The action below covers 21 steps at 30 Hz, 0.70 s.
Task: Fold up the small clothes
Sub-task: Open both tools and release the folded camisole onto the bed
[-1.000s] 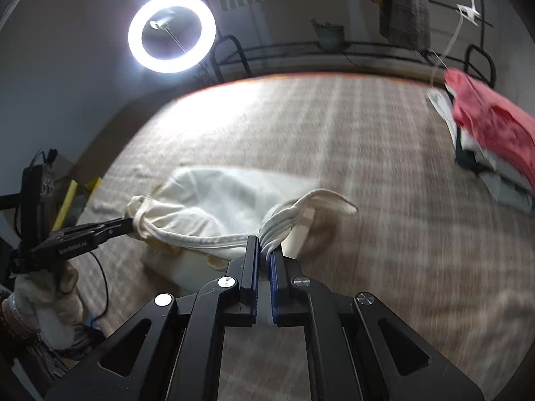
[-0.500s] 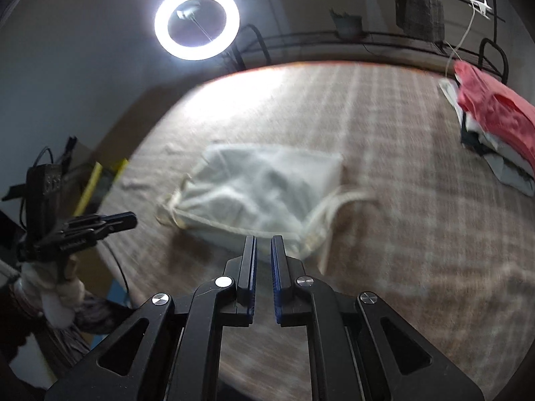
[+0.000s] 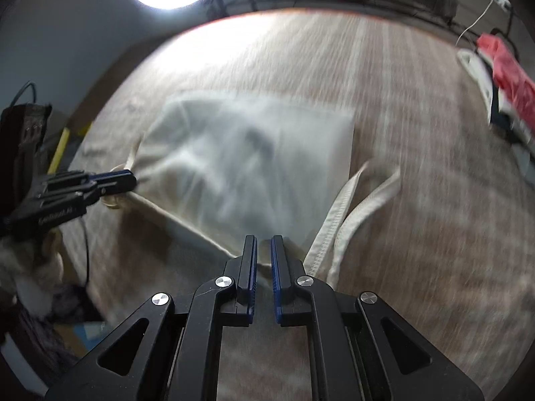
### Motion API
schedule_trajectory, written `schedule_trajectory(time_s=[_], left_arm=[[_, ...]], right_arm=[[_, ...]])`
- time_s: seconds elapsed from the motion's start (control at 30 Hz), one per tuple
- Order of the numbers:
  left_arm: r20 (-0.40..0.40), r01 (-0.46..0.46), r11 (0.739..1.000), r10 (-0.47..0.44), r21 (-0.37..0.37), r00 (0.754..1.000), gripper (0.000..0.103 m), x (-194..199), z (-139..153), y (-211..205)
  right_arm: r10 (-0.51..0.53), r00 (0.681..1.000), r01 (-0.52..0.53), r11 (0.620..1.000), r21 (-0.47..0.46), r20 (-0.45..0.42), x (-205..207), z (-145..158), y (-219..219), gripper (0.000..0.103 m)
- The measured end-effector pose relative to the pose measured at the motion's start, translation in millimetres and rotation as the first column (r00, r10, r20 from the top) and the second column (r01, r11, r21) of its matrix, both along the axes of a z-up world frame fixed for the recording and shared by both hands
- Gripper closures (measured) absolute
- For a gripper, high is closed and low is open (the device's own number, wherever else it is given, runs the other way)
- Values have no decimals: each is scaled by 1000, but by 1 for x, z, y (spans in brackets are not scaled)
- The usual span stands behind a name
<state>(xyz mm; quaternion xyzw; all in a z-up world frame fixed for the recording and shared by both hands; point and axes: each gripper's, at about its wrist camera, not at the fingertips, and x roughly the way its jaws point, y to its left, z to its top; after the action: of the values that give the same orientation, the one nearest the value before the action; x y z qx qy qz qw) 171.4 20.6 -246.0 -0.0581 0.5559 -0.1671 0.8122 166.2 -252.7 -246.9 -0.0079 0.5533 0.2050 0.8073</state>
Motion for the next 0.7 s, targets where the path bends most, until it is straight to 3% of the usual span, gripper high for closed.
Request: schedule_trajectory(time_s=[0.17, 0.37, 0.4, 0.43, 0.5, 0.7], left_arm=[[50, -20, 1000, 21, -15, 999, 101, -28, 18, 15], [112, -99, 994, 105, -54, 988, 99, -5, 40, 20], [111, -108, 992, 115, -66, 987, 89, 5, 40, 19], [104, -126, 989, 133, -75, 986, 73, 15, 40, 20], [75, -178, 975, 189, -137, 979, 64, 37, 37, 23], [-3, -259, 932, 267, -255, 964, 64, 92, 23, 21]], right_arm=[[-25, 1000, 26, 997, 69, -16, -20, 9, -23, 96], [-112, 992, 97, 973, 208, 61, -7, 33, -47, 96], [-122, 991, 105, 969, 224, 62, -4, 34, -49, 96], [-134, 989, 115, 962, 246, 60, 1, 34, -51, 96], [-149, 987, 127, 950, 285, 55, 7, 34, -52, 96], [-90, 994, 70, 964, 257, 66, 18, 30, -26, 96]])
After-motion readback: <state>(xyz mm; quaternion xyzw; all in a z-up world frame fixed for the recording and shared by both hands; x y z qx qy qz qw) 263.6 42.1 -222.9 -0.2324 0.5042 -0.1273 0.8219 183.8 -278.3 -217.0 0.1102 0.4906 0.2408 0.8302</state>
